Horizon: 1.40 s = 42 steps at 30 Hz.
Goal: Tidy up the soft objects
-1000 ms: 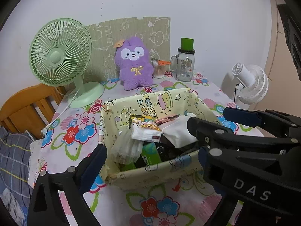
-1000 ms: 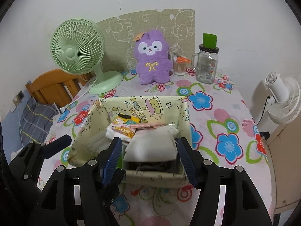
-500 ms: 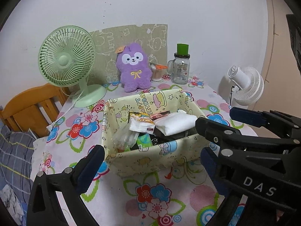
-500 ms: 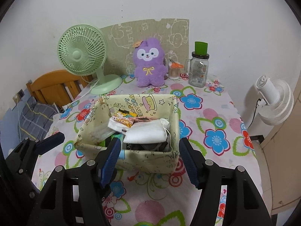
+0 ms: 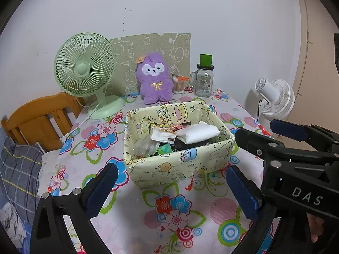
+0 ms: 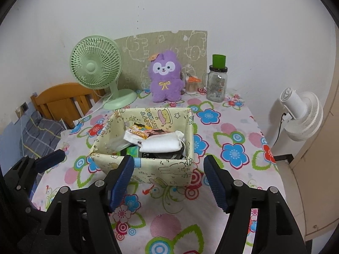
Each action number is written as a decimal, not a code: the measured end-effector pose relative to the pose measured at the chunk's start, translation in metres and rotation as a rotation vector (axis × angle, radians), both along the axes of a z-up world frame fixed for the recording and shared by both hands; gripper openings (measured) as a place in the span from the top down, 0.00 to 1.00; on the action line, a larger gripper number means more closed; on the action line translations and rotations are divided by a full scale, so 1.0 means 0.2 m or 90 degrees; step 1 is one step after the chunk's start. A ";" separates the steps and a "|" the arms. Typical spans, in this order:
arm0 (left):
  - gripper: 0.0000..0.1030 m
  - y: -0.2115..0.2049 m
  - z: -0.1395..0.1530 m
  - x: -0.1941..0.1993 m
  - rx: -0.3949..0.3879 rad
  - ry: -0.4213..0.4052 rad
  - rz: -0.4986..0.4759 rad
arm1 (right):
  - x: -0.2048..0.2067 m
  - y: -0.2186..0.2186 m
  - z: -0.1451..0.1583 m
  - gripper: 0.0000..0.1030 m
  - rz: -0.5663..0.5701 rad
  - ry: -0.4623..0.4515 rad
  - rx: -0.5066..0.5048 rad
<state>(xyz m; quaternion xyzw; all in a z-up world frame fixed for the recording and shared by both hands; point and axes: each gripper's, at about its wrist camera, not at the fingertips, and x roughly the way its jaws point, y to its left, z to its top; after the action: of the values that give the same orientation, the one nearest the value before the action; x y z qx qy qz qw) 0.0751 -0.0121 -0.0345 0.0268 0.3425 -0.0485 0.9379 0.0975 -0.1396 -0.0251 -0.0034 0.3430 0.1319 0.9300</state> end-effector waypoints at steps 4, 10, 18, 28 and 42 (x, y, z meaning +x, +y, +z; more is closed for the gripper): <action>0.00 0.01 0.03 -0.04 0.007 -0.008 0.002 | -0.04 -0.02 0.02 0.27 -0.002 -0.009 0.000; 0.00 0.04 0.08 -0.10 -0.003 -0.024 0.014 | -0.10 -0.06 0.06 0.25 -0.008 -0.025 0.005; 0.00 0.10 0.12 -0.16 -0.017 -0.029 0.032 | -0.18 -0.12 0.11 0.20 -0.029 -0.046 0.006; 0.00 0.12 0.22 -0.29 -0.025 -0.077 0.034 | -0.29 -0.18 0.16 0.15 -0.056 -0.076 0.011; 0.00 0.10 0.25 -0.33 -0.028 -0.081 0.028 | -0.42 -0.16 0.20 0.10 -0.063 -0.102 0.015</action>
<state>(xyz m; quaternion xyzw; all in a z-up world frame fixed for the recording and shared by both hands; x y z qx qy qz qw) 0.0091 0.0075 0.0155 0.0016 0.2814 -0.0333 0.9590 0.0139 -0.1713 0.0153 0.0139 0.2655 0.0893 0.9599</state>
